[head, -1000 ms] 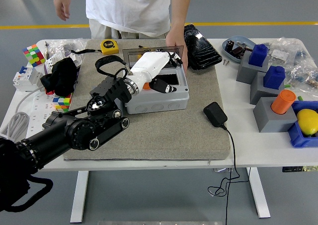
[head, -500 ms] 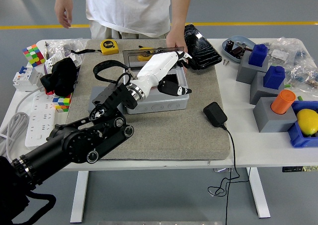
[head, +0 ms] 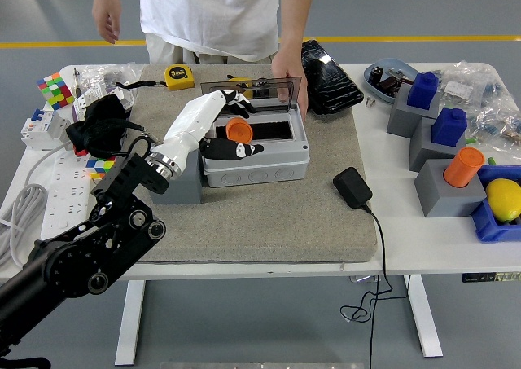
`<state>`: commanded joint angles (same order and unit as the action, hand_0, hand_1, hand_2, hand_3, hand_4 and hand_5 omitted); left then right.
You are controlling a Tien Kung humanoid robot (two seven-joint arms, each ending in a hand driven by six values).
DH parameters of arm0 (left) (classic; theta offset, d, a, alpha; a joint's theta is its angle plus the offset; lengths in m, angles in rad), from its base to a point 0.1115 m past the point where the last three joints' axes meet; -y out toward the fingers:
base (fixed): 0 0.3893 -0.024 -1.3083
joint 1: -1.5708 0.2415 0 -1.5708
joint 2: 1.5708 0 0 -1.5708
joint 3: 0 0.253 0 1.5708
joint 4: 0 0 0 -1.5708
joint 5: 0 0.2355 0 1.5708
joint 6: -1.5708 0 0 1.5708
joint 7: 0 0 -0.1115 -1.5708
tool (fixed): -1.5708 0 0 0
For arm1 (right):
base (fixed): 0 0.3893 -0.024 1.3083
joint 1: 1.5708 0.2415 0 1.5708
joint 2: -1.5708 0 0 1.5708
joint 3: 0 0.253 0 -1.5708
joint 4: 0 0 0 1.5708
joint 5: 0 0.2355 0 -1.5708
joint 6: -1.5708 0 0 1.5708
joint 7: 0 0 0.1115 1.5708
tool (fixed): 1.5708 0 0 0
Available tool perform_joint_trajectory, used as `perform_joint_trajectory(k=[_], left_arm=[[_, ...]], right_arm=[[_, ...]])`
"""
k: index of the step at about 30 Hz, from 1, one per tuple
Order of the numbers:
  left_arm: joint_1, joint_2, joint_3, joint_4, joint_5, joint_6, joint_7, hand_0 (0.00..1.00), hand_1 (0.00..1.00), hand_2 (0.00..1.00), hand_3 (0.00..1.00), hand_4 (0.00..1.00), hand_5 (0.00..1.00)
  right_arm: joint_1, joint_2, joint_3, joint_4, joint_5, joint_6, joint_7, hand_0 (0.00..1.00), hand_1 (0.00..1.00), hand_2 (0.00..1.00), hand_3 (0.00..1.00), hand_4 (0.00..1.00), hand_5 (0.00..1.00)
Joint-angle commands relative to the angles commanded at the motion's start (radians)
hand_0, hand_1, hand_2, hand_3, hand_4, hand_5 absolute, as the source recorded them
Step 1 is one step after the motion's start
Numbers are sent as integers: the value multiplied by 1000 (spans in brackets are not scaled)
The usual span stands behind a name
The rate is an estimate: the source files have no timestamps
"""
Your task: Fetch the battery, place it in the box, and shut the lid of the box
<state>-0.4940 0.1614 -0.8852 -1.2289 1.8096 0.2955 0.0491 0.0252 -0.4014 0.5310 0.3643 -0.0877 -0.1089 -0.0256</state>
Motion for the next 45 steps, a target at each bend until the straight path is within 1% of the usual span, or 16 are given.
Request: perform_joint_trajectory(k=[3,6,9,14,20,23,26,28,30,32,37,39,42,45], left_arm=[[38,20,-31,-15,11,0,4,632,603,546,565,998,238],[64,26,-53,-20,13,-1,8,627,602,547,562,998,240],[78,30,-60,-23,11,-1,9,627,602,547,562,998,240],[78,30,-44,-14,7,0,9,620,607,549,570,998,239],[68,14,-24,3,5,0,9,621,606,550,569,998,237],[55,-3,-12,17,5,0,10,623,607,550,570,998,250],[35,-30,2,37,7,0,12,623,607,550,570,998,250],[12,-64,23,58,8,-6,19,623,607,550,570,998,250],[-4,-89,42,68,5,-11,24,620,605,551,570,998,255],[-17,-112,64,67,-14,-15,25,620,605,551,570,998,255],[-53,-152,123,40,-94,-18,4,615,605,552,570,998,255],[-67,-161,141,24,-120,-17,-7,615,605,552,570,998,255],[-84,-161,158,3,-137,-17,-11,614,604,552,570,998,258],[-88,-161,160,-8,-138,-18,-8,614,604,552,570,998,258]], right_arm=[[1,-1,2,0,-1,0,0,545,599,584,540,912,473],[2,0,0,1,0,0,0,546,599,584,540,911,474],[2,0,-1,1,0,0,0,546,599,584,540,911,474],[3,-1,-3,1,0,0,0,545,599,584,540,911,473],[1,-1,-6,1,1,0,0,545,599,584,540,911,473],[0,-1,-5,0,1,0,0,546,599,584,540,911,474],[-2,-1,-5,1,2,0,0,546,599,584,540,911,474],[-2,-1,-4,1,1,0,0,546,599,584,540,911,474],[-1,-1,-2,2,0,-1,0,545,599,584,540,911,474],[-1,-1,3,4,-4,-1,1,545,599,584,540,911,474],[-3,0,6,6,-7,-1,0,545,598,584,540,911,473],[-4,0,4,6,-5,-1,0,545,598,584,540,911,473],[-4,0,0,5,-3,0,0,546,598,584,541,913,471],[-3,0,3,5,-5,-1,1,546,598,584,541,913,471]])
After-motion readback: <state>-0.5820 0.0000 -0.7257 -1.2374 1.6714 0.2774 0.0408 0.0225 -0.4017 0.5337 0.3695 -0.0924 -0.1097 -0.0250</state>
